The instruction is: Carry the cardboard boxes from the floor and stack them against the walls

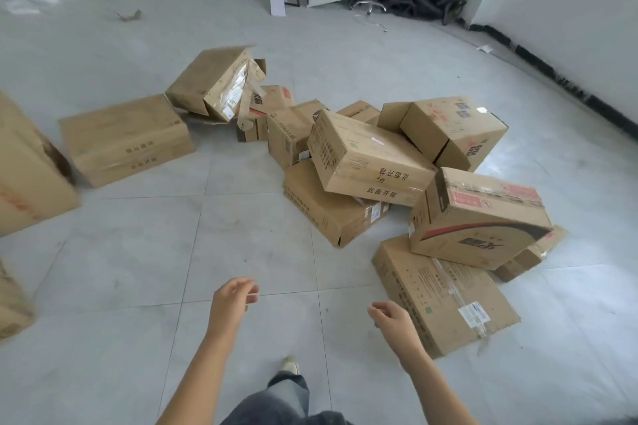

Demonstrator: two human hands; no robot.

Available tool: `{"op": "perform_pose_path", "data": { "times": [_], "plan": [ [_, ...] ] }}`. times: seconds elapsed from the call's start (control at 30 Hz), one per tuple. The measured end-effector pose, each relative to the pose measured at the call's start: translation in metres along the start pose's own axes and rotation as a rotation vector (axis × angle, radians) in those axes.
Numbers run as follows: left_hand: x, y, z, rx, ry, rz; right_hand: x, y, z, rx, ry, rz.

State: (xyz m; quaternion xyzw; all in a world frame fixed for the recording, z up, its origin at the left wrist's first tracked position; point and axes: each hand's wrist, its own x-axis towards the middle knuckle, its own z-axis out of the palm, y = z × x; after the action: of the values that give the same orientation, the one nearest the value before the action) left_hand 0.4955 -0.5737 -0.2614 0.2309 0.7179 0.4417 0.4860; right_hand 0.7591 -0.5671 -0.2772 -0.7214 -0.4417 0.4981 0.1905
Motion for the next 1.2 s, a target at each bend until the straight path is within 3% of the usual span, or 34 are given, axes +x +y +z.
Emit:
{"op": "perform_pose_path", "data": {
  "times": [0.17, 0.4, 0.87, 1.2],
  "plan": [
    [0.080, 0.063, 0.035, 0.047, -0.052, 0.034, 0.053, -0.051, -0.005, 0.036, 0.030, 0.002],
    [0.132, 0.067, 0.093, 0.153, -0.170, -0.074, 0.111, -0.052, -0.023, 0.083, 0.080, 0.152],
    [0.244, 0.173, 0.269, 0.193, -0.111, 0.013, 0.325, -0.138, -0.160, 0.159, 0.078, 0.005],
    [0.293, 0.192, 0.326, 0.306, -0.115, -0.085, 0.394, -0.129, -0.178, 0.206, 0.023, 0.215]
  ]
}}
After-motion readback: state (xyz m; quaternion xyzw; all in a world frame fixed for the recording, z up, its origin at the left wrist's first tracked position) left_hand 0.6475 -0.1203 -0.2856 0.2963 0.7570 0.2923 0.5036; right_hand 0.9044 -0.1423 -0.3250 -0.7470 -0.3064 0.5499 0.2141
